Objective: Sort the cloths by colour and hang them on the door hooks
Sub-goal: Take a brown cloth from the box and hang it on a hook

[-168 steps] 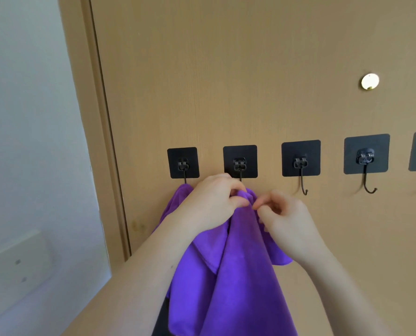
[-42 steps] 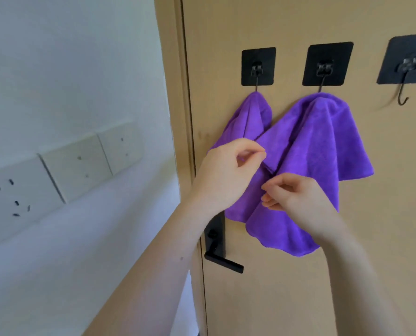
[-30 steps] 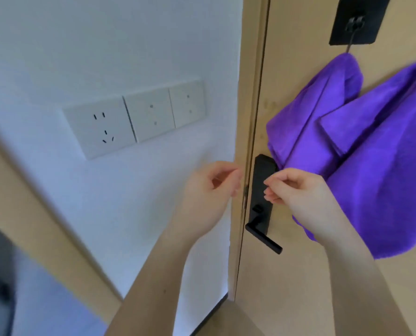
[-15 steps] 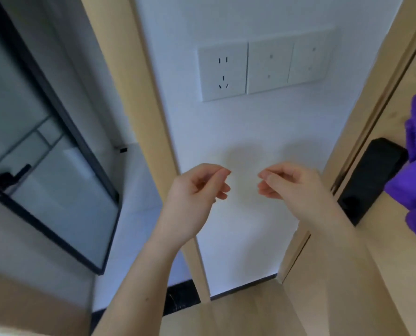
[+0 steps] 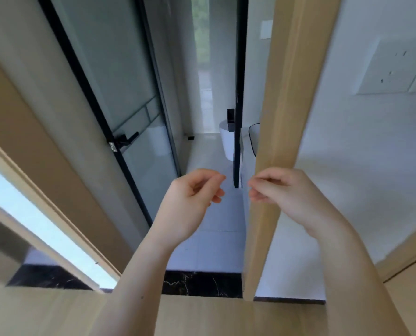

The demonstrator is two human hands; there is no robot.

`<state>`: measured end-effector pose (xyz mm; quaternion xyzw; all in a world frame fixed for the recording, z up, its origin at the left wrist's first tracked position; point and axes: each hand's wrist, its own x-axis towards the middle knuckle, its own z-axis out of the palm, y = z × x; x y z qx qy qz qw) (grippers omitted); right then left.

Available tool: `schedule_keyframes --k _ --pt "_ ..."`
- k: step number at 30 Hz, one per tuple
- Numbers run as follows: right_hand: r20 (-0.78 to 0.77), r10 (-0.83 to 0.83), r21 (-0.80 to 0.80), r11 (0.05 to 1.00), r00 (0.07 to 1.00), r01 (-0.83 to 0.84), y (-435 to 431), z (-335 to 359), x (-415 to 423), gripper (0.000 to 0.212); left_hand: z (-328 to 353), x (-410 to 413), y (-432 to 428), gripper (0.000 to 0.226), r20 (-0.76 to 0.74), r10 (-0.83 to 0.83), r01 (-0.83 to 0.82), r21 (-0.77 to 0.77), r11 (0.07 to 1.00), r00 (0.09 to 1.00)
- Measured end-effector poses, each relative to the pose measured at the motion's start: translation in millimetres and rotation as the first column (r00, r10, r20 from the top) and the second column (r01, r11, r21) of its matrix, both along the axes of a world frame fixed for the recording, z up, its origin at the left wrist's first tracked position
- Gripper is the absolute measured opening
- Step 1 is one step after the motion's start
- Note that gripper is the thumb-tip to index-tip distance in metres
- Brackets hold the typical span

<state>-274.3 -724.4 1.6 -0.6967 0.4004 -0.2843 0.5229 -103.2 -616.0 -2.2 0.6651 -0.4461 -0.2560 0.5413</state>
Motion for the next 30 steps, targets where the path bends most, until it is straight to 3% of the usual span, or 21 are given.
schedule_keyframes --k 18,30 --pt "-0.04 0.353 -0.025 0.935 0.935 -0.354 164 -9 279 0.013 -19 218 225 0.019 0.02 0.377 -0.378 0.039 0.925 0.926" --pt "-0.094 0.725 -0.014 0.684 0.682 -0.729 263 -33 454 0.015 -43 307 353 0.018 0.05 0.722 -0.721 0.133 0.68 0.69"
